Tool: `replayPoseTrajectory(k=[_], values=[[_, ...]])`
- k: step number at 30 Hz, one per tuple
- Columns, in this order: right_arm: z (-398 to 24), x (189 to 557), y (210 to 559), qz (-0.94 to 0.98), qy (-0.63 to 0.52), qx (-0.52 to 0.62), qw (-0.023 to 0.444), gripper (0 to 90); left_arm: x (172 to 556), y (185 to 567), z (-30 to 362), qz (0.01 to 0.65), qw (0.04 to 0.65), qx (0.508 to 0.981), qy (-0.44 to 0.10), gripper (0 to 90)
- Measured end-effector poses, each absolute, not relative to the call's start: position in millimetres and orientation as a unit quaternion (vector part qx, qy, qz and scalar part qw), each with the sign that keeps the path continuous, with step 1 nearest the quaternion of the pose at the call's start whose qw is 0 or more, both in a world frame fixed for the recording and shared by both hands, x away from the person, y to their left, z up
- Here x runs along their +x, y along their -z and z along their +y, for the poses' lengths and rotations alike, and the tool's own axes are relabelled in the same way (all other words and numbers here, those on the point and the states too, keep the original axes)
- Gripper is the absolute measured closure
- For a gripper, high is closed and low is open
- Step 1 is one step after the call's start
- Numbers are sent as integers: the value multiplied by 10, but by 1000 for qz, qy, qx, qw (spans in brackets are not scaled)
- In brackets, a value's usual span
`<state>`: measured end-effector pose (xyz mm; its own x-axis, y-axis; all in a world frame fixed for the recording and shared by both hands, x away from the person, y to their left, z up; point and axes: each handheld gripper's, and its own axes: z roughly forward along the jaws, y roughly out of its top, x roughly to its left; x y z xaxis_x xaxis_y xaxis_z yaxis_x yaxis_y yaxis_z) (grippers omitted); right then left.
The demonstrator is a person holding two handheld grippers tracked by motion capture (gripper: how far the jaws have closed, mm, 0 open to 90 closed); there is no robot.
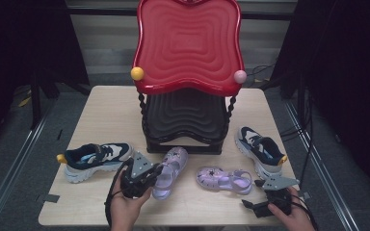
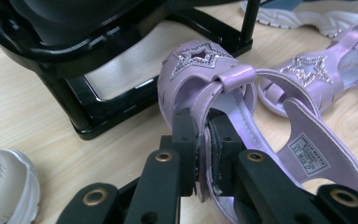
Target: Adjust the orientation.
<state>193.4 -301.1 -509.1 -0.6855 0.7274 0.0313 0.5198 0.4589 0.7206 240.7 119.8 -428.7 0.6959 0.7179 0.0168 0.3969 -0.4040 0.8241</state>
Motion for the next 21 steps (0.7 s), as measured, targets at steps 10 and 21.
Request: replayPoseTrajectory(k=[10,21], values=[[-3011,1934,5091,842,-365,370,142,118,2390,4118,1230,344,445,800,-208,830],[-3010,1933,5090,842,-365,371,142,118,2385,4000,1267,350,456,786,-227,830]])
